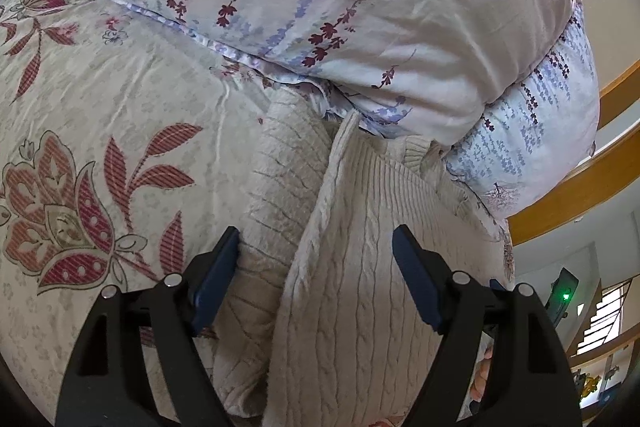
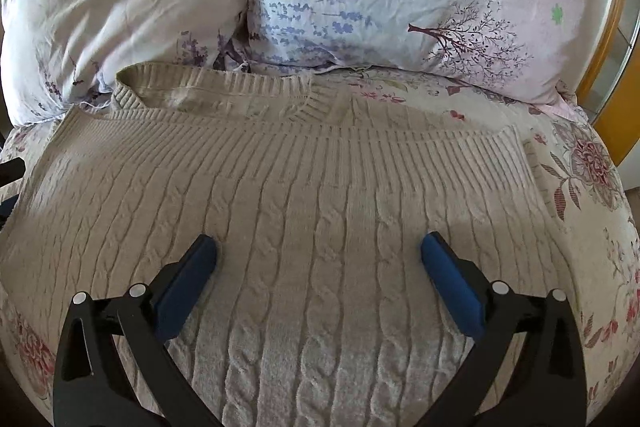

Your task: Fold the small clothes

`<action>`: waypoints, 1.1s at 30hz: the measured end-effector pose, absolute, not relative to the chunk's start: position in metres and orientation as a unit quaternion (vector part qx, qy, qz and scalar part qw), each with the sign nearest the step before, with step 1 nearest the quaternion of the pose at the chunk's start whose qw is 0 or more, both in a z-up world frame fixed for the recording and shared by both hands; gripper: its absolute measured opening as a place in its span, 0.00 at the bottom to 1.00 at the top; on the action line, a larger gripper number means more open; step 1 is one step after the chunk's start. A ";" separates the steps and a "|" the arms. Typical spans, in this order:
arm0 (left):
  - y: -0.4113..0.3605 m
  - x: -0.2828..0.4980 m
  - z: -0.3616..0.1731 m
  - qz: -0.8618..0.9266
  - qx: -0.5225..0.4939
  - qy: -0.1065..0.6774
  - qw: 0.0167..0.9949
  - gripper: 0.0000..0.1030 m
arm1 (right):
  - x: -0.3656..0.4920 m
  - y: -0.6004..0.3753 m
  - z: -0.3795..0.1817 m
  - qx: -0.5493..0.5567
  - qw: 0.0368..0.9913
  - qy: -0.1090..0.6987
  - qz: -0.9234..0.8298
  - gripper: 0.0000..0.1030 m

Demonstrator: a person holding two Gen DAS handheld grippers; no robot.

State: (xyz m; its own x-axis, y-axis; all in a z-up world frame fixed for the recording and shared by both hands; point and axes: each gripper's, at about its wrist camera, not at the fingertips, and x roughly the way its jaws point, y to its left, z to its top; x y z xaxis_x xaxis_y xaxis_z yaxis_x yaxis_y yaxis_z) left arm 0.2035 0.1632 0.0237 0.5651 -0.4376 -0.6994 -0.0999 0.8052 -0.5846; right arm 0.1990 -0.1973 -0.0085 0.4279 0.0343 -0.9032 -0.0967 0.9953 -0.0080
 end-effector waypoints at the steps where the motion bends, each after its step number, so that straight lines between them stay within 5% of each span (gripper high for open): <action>1: 0.163 0.204 0.023 -0.101 -0.294 0.455 0.834 0.74 | 0.199 -0.197 -0.008 -0.030 0.844 0.534 0.038 0.99; 18: 0.160 0.206 0.022 -0.112 -0.300 0.455 0.831 0.73 | 0.201 -0.197 -0.009 -0.035 0.841 0.539 0.040 0.99; 33: 0.160 0.209 0.016 -0.133 -0.352 0.455 0.807 0.54 | 0.201 -0.196 -0.009 -0.035 0.841 0.539 0.040 0.99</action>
State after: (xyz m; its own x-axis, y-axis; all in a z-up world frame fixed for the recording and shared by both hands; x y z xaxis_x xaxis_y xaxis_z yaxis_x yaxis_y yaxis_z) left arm 0.2091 0.1597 0.0157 0.5510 -0.5350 -0.6404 -0.1057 0.7165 -0.6896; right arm 0.2015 -0.1963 -0.0091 0.4159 0.0293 -0.9090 -0.1054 0.9943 -0.0162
